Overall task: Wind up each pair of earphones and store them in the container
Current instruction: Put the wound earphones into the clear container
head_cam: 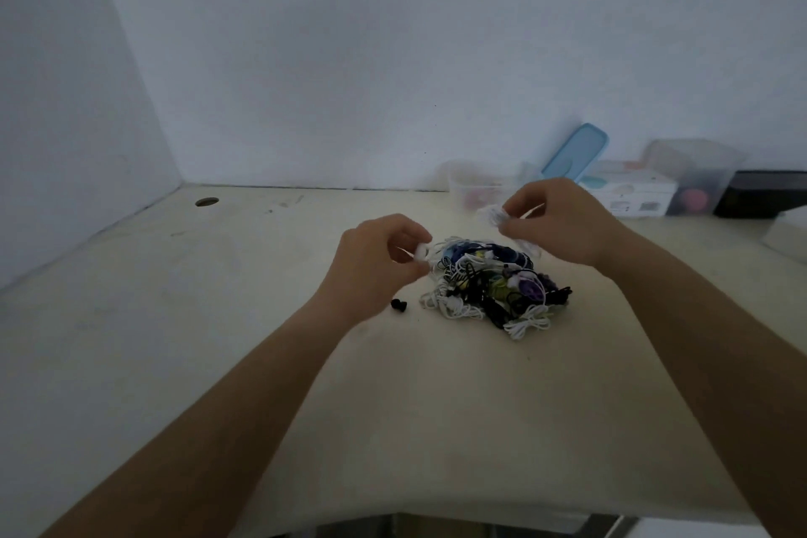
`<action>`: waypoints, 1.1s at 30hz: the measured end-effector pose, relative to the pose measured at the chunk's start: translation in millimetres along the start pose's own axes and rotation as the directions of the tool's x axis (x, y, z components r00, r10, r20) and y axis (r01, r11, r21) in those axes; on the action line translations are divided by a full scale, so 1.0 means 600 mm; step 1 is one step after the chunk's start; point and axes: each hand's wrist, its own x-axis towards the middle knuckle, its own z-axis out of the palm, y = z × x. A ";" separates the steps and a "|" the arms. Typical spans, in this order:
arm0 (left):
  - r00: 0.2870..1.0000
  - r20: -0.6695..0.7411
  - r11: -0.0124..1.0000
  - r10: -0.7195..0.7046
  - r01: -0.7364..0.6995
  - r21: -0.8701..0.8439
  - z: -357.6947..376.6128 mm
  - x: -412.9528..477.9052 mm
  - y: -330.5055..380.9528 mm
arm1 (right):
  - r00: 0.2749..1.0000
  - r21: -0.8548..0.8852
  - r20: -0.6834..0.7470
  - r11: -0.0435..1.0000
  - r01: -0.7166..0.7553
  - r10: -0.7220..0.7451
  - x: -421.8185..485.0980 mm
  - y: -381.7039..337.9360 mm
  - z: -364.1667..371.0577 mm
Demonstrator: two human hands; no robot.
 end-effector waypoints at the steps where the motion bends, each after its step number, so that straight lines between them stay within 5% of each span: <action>1: 0.999 0.002 0.994 -0.041 0.041 -0.097 -0.003 0.003 0.006 | 1.000 0.072 -0.012 0.997 -0.025 0.026 0.001 -0.004 -0.003; 8: 0.960 0.126 0.729 -0.252 0.273 -0.627 0.000 0.052 0.037 | 0.986 0.539 0.097 0.825 -0.169 0.139 0.024 -0.014 -0.021; 12: 0.940 0.177 0.620 -0.293 0.328 -0.713 0.017 0.101 0.037 | 0.976 0.659 0.071 0.725 -0.201 0.206 0.062 -0.006 -0.023; 17: 0.944 0.100 0.752 -0.315 0.313 -0.580 0.045 0.197 0.029 | 0.948 0.696 -0.007 0.682 -0.223 0.317 0.136 0.025 -0.019; 24: 0.976 0.002 0.960 -0.219 0.215 -0.181 0.112 0.347 -0.009 | 0.914 0.326 -0.269 0.922 -0.209 0.302 0.260 0.079 0.003; 29: 0.985 0.068 0.986 -0.160 0.157 0.052 0.153 0.409 -0.042 | 0.945 0.007 -0.220 0.969 -0.247 0.243 0.325 0.108 0.029; 33: 0.983 0.096 0.985 -0.158 0.150 0.080 0.161 0.424 -0.059 | 0.950 0.007 -0.189 0.968 -0.252 0.249 0.337 0.119 0.035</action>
